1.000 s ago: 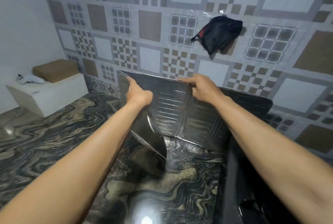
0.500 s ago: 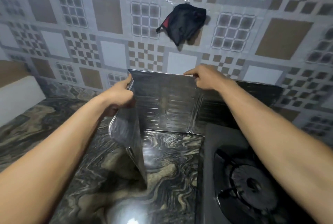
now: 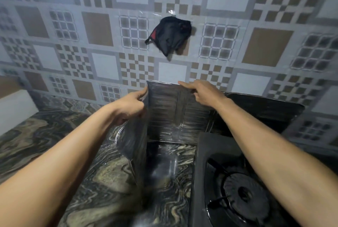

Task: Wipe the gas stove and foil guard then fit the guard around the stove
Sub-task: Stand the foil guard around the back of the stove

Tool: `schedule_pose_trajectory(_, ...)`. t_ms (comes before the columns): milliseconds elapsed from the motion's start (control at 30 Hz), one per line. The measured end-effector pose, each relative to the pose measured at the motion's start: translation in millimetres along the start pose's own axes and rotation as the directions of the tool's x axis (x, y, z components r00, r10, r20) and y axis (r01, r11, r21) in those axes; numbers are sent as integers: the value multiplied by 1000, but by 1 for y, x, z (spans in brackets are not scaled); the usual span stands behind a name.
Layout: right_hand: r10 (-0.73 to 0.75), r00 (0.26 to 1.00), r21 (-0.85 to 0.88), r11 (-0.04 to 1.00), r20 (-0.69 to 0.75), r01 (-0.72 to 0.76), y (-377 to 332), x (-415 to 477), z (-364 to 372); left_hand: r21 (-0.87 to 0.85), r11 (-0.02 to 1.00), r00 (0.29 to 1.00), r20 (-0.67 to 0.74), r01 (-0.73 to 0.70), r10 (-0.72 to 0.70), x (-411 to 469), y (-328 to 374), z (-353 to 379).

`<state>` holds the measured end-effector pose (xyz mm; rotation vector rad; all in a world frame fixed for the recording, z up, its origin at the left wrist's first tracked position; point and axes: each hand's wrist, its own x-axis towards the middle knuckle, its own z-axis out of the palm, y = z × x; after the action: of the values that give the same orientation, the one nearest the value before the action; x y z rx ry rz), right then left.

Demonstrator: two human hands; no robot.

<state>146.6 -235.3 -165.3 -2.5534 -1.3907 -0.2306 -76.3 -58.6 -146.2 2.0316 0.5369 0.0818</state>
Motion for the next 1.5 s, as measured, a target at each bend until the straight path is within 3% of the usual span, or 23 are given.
schedule_pose_trajectory(433, 151, 986, -22, 988, 68, -150, 108, -76, -48, 143, 990, 999, 33, -1, -4, 8, 68, 90)
schedule_pose_trajectory(500, 145, 986, -43, 989, 79, -142, 121, -82, -48, 90, 996, 999, 45, 15, -19, 12, 68, 105)
schedule_pose_trajectory(700, 17, 1000, -83, 996, 20, -15, 124, -81, -35, -55, 998, 999, 11, -31, 32, 10, 71, 142)
schedule_pose_trajectory(933, -82, 984, -134, 989, -156, 61, 132, -86, -14, 134, 986, 995, -11, -99, 102, 1, 84, 154)
schedule_pose_trajectory(1200, -26, 991, -129, 992, -133, 9, 183, -111, -30, 271, 960, 998, 8, -66, 67, 12, 98, 169)
schedule_pose_trajectory(1333, -113, 970, -257, 965, -216, 55, 170, -111, -26, 282, 959, 1000, -17, -4, 9, 11, 94, 171)
schedule_pose_trajectory(1500, -222, 951, -377, 917, -217, 128, 144, -96, 1, 331, 944, 999, -47, 22, -7, 1, 88, 168)
